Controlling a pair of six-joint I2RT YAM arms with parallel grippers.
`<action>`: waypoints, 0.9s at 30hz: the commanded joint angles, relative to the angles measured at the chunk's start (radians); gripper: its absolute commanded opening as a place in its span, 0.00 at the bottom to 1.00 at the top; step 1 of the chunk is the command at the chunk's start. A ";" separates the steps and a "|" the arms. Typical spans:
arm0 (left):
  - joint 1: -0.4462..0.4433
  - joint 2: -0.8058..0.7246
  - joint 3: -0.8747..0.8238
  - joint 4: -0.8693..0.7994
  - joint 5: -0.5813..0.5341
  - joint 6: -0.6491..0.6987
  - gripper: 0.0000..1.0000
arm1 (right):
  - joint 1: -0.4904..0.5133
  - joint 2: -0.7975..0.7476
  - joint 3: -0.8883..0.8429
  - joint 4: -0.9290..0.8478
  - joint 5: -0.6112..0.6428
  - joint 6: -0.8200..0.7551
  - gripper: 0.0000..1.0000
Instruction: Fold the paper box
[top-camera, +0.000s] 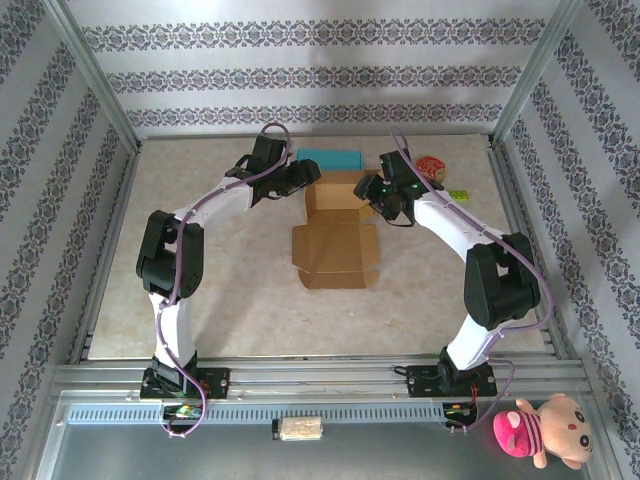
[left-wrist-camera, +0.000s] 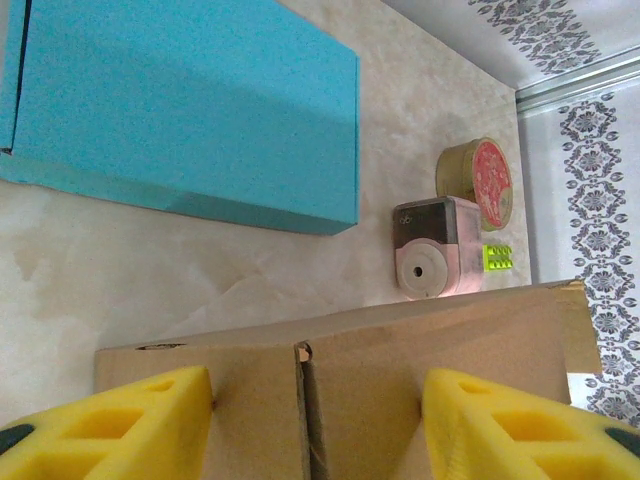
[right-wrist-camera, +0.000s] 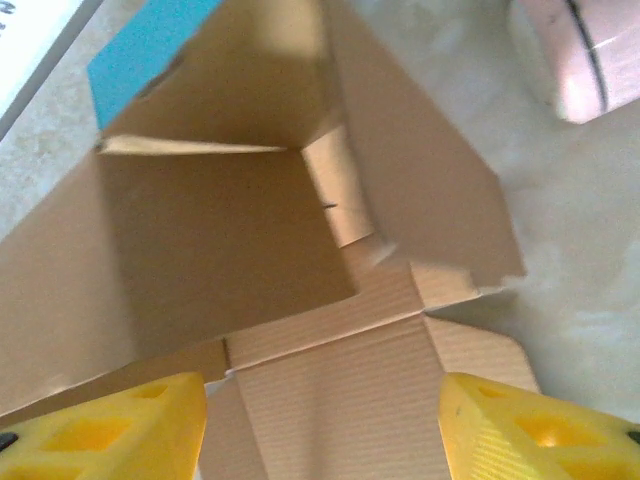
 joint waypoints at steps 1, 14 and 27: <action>0.005 0.019 0.027 0.003 0.006 0.007 0.57 | -0.037 -0.030 -0.074 0.130 0.002 0.021 0.65; 0.005 0.012 0.033 -0.008 0.004 0.013 0.56 | -0.069 0.010 -0.137 0.207 0.034 0.025 0.62; 0.006 0.019 0.041 -0.005 0.012 0.009 0.56 | -0.041 0.140 -0.207 0.478 0.007 0.120 0.67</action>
